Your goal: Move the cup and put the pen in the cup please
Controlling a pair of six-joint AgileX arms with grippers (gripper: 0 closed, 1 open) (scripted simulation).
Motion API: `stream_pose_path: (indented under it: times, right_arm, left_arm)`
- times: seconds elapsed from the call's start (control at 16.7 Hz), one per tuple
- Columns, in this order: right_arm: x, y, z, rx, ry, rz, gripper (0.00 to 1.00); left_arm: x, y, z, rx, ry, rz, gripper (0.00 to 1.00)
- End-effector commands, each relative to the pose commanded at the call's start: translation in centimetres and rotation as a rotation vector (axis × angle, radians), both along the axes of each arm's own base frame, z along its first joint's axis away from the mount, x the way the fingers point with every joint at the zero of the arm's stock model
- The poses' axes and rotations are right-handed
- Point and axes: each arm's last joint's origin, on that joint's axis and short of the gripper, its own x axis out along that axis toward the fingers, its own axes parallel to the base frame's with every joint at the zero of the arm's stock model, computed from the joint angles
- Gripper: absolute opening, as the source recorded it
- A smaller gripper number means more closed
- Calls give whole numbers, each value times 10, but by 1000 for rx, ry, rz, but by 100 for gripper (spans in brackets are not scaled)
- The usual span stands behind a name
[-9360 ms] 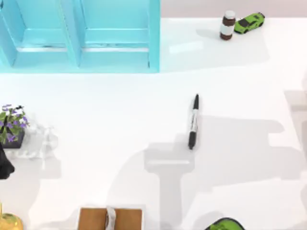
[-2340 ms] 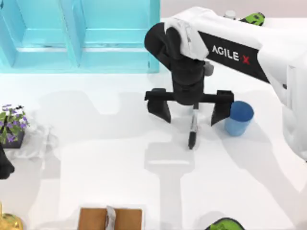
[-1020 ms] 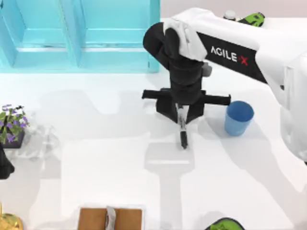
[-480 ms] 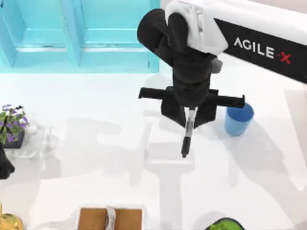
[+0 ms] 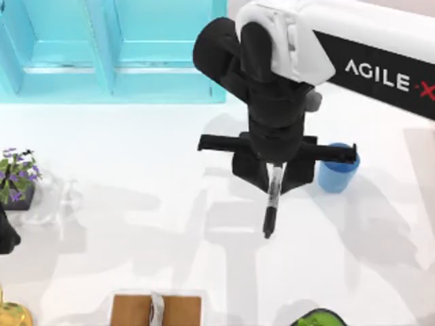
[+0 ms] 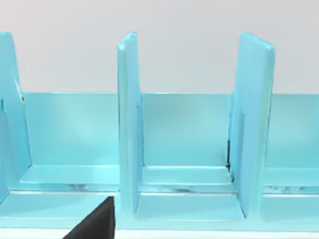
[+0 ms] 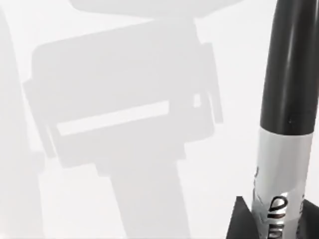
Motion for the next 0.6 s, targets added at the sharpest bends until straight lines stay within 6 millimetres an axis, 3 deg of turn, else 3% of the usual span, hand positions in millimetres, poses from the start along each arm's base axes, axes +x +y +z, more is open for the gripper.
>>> stream_pose_path:
  times: [0.3, 0.6]
  right_arm:
    - [-1, 1, -28, -63, -90, 111, 0]
    - [-5, 2, -60, -130, -381, 291, 0]
  left_arm:
    - [0, 0, 0, 0, 0, 0, 100]
    - [0, 0, 0, 0, 0, 0, 100]
